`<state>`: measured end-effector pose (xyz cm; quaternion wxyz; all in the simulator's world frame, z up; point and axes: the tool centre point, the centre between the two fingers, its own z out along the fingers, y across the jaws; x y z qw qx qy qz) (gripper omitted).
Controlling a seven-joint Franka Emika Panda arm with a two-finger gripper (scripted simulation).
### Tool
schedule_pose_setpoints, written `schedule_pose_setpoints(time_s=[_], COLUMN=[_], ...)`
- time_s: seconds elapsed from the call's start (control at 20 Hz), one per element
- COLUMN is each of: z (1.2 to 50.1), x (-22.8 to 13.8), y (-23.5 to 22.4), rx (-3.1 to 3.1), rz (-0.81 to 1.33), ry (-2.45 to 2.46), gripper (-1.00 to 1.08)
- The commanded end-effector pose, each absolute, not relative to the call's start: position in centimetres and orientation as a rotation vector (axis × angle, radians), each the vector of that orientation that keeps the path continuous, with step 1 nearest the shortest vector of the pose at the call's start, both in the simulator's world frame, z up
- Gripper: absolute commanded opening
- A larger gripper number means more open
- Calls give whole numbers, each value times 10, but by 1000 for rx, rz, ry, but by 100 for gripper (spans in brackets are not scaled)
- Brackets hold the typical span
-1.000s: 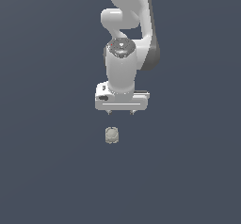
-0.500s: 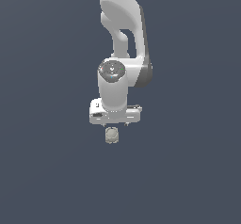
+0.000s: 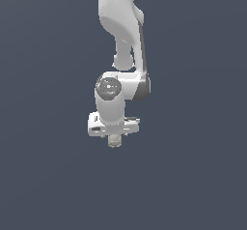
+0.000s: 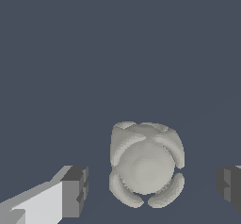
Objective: Pick up the object and move it to a goal position.
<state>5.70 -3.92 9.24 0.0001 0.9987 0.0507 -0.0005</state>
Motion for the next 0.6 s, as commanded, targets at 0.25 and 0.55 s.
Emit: schedule_pose_setpoints(time_s=[0.25,0.55], z=[87,60], x=[58,58], y=[-40,-41], rx=[3137,3137], rz=[-2,-1], ry=[163,165], gripper=[100,100])
